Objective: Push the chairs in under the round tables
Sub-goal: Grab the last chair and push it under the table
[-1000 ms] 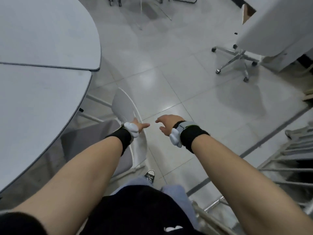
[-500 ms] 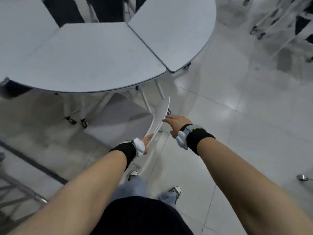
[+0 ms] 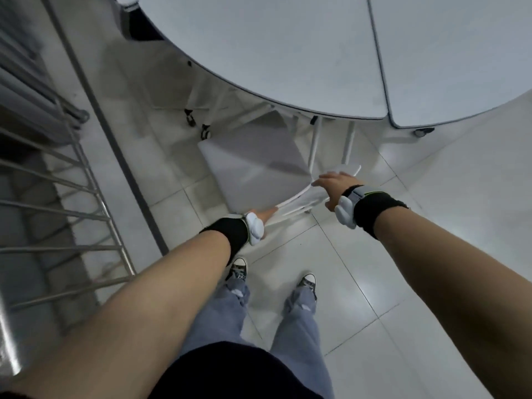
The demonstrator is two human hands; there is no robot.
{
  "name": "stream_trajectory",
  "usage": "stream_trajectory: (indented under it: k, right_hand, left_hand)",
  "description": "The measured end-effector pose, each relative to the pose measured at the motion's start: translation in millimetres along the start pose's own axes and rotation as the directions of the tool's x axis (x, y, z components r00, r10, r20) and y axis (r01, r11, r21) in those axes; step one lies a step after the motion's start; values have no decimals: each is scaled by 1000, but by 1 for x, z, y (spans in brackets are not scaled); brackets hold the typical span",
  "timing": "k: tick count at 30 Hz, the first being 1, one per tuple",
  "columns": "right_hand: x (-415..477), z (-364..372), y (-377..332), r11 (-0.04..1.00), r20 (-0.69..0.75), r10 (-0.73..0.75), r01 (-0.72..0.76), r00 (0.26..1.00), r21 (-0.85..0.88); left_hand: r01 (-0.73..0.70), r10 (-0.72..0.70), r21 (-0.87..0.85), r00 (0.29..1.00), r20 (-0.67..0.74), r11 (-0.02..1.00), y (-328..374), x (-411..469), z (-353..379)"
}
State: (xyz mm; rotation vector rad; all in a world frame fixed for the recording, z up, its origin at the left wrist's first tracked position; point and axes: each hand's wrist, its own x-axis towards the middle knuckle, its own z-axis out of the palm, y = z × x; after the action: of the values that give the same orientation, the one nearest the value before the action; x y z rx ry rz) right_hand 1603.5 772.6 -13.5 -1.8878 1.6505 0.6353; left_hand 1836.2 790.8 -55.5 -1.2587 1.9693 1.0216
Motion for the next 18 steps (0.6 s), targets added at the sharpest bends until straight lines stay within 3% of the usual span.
stream_trajectory:
  k: [2,8,13,18]
  right_hand:
    - [14,-3,3,998,94,-53,54,994,-11]
    - [41,31,12,979,122,-106,125,987,-159]
    - [54,36,11,963,155,-123,156,980,-220]
    - [61,29,10,955,85,-162,178,983,-237]
  left_hand:
    - [3,-2,-20,1000,10,1000,-2,7,11]
    - [35,-44,-60,986,-158,998,-10,23,30]
    - [39,-14,108,976,-219,993,-17,21,33]
    - [31,18,225,977,-212,974,-20,27,17]
